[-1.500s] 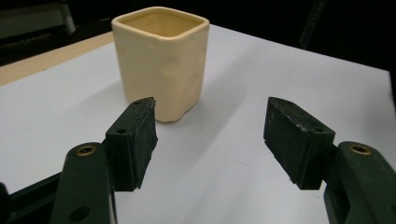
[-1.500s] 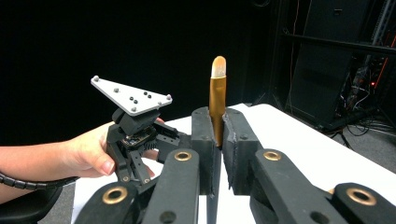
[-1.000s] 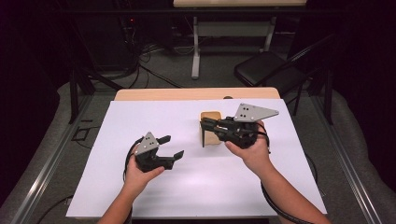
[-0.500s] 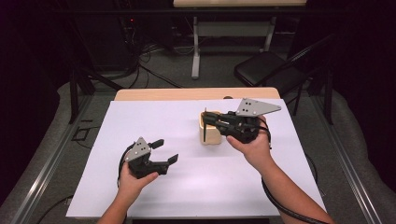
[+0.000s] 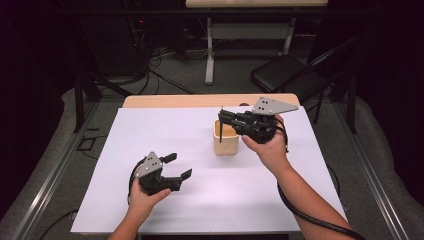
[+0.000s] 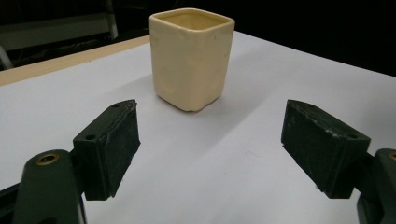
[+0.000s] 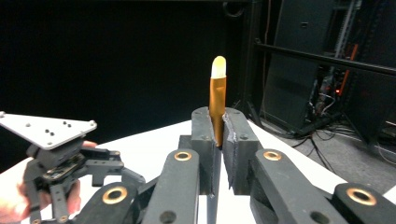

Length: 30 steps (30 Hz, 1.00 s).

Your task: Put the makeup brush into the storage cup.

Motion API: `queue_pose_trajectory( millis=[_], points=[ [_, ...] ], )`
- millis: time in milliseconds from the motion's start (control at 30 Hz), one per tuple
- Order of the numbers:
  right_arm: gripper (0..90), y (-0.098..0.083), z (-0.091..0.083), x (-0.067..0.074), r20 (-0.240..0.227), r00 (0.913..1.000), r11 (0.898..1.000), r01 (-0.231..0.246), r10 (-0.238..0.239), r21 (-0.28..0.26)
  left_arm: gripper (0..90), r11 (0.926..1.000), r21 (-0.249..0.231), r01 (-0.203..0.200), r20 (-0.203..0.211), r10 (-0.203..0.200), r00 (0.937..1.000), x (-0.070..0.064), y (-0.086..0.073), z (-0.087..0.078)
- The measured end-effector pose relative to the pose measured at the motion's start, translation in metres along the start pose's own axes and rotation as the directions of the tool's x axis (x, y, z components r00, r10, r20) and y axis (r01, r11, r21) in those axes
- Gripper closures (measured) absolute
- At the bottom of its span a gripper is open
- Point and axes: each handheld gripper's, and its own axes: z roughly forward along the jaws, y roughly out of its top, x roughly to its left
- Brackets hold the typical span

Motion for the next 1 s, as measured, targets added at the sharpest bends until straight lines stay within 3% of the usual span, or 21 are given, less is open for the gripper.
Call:
queue_pose_trajectory(
  millis=[167, 233, 533, 700, 1000],
  points=[
    [83.7, 0.002, 0.003, -0.008, 0.024, 0.9997, 1.000, -0.010, 0.011, -0.009, 19.2, 0.9999, -0.003, 0.016, -0.010, -0.016, 0.9998, 0.002, -0.003, -0.001],
    [83.7, 0.004, 0.005, -0.012, 0.035, 0.9994, 1.000, -0.006, 0.006, -0.011, 19.2, 0.9998, -0.005, 0.020, 0.004, -0.020, 0.9998, 0.003, -0.003, -0.001],
    [83.7, 0.007, 0.017, -0.027, 0.076, 0.9970, 1.000, -0.008, 0.007, 0.006, 19.1, 0.9991, -0.019, 0.037, -0.034, -0.037, 0.9987, 0.004, -0.004, -0.003],
    [83.7, 0.004, 0.021, -0.033, 0.096, 0.9953, 1.000, -0.012, 0.011, 0.012, 19.1, 0.9982, -0.026, 0.055, -0.020, -0.055, 0.9983, 0.007, -0.005, -0.005],
    [83.7, -0.006, 0.021, -0.039, 0.132, 0.9912, 1.000, -0.013, 0.011, 0.014, 18.9, 0.9969, -0.026, 0.074, -0.047, -0.075, 0.9961, 0.009, -0.004, -0.005]
  ],
)
